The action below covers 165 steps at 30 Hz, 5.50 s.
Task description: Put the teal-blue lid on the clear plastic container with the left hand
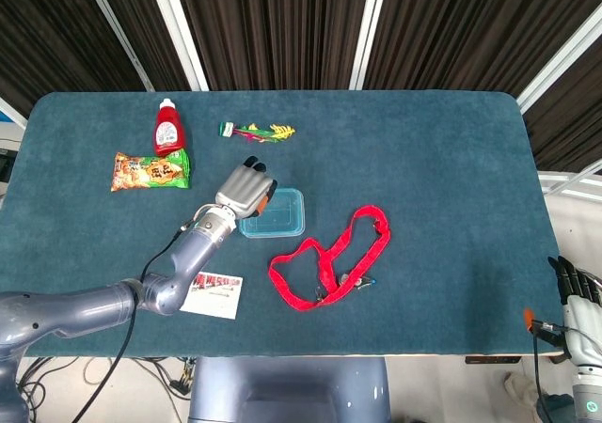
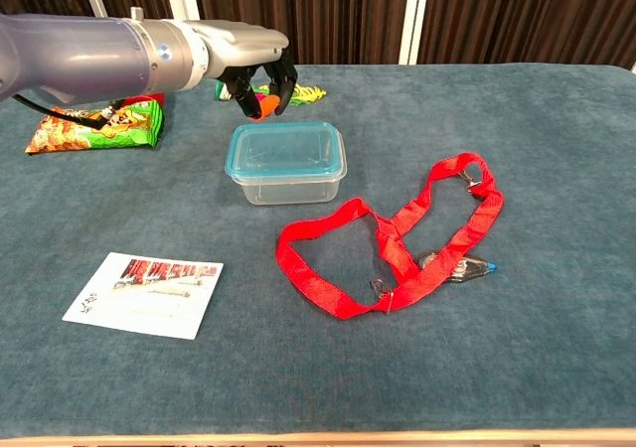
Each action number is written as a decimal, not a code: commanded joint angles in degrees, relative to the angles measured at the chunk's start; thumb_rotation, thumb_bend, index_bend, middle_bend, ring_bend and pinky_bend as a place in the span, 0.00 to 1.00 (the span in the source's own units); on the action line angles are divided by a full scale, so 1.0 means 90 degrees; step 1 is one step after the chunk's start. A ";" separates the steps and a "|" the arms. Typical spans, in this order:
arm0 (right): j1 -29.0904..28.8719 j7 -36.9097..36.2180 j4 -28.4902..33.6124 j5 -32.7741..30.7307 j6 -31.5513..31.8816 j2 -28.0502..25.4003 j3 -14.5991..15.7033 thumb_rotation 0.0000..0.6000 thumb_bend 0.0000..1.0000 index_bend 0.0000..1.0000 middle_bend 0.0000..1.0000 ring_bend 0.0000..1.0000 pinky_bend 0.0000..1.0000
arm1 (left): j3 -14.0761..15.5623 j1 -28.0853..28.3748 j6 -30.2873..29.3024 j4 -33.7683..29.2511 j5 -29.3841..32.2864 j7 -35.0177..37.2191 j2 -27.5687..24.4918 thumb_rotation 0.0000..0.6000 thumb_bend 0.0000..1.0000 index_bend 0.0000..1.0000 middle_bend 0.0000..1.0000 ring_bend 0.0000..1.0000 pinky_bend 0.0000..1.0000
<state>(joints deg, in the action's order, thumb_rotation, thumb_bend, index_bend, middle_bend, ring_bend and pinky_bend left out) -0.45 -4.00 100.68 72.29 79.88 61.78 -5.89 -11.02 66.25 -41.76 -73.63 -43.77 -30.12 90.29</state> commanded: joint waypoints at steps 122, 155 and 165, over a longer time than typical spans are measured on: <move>0.0030 0.0184 0.0150 -0.0270 0.0019 -0.0018 -0.0089 1.00 0.39 0.06 0.04 0.02 0.00 | 0.0762 -0.0130 -0.0171 -0.0809 -0.0118 -0.0093 -0.0084 1.00 0.57 0.61 0.52 0.20 0.13; 0.0026 0.0197 0.0201 -0.0358 -0.0042 -0.0046 -0.0090 1.00 0.39 0.06 0.04 0.02 0.00 | 0.0634 -0.0175 -0.0207 -0.0422 -0.0275 0.0008 0.0279 1.00 0.57 0.61 0.52 0.20 0.13; 0.0024 0.0191 0.0212 -0.0378 -0.0063 -0.0057 -0.0089 1.00 0.39 0.06 0.04 0.02 0.00 | 0.0593 -0.0200 -0.0211 -0.0273 -0.0412 0.0077 0.0427 1.00 0.57 0.61 0.52 0.20 0.13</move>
<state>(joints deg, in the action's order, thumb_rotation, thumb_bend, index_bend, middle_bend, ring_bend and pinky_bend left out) -0.23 -2.28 102.59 68.88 79.32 61.27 -6.69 -5.64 64.46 -43.70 -76.14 -47.44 -29.48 94.08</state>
